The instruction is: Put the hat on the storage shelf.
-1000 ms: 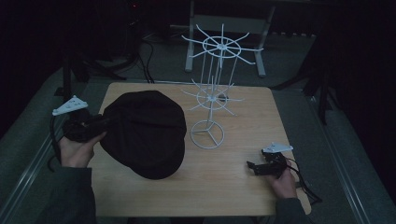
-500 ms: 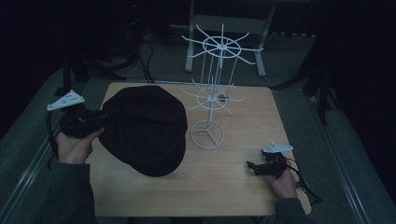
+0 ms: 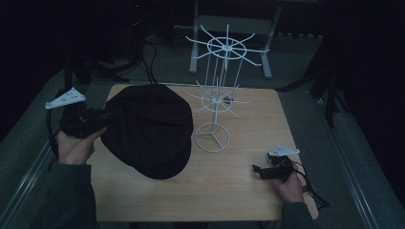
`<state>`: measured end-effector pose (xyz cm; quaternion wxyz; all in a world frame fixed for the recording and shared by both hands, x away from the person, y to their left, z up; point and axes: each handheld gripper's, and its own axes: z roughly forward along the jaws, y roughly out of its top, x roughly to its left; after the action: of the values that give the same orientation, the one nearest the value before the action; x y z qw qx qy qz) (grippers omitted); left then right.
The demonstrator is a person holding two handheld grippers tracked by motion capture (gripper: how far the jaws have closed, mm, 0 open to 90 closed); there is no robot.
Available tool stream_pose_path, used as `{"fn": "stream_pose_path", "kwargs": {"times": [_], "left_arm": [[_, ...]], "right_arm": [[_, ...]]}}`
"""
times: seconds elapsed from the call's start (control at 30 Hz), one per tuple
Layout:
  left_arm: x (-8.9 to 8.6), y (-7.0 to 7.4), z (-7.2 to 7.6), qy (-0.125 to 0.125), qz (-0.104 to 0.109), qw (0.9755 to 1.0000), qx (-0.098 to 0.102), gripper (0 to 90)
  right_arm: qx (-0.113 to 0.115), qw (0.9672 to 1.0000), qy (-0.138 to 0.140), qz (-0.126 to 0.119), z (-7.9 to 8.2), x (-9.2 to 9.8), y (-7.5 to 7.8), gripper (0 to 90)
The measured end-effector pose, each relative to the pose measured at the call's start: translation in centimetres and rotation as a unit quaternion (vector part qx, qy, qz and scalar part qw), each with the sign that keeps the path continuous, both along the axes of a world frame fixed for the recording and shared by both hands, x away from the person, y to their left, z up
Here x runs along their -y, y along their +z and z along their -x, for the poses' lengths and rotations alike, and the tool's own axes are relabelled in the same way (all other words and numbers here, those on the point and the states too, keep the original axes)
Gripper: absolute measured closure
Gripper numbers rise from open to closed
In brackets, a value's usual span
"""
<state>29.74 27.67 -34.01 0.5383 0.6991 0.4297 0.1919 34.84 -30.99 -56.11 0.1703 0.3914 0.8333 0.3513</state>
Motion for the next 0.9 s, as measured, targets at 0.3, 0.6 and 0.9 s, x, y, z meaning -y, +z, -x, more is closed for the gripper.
{"fn": "stream_pose_path", "kwargs": {"times": [0.3,0.6,0.9], "left_arm": [[0.2,0.8,-0.1,-0.005,0.003,0.9999,0.009,76.3],[0.3,1.5,-0.4,-0.008,0.019,0.9996,0.019,76.3],[0.6,3.0,-0.5,-0.012,0.023,0.9991,0.032,76.2]], "right_arm": [[0.0,1.0,0.0,0.0,0.0,0.0,0.0,11.6],[0.0,1.0,0.0,0.0,0.0,0.0,0.0,11.6],[0.0,1.0,0.0,0.0,0.0,0.0,0.0,11.6]]}}
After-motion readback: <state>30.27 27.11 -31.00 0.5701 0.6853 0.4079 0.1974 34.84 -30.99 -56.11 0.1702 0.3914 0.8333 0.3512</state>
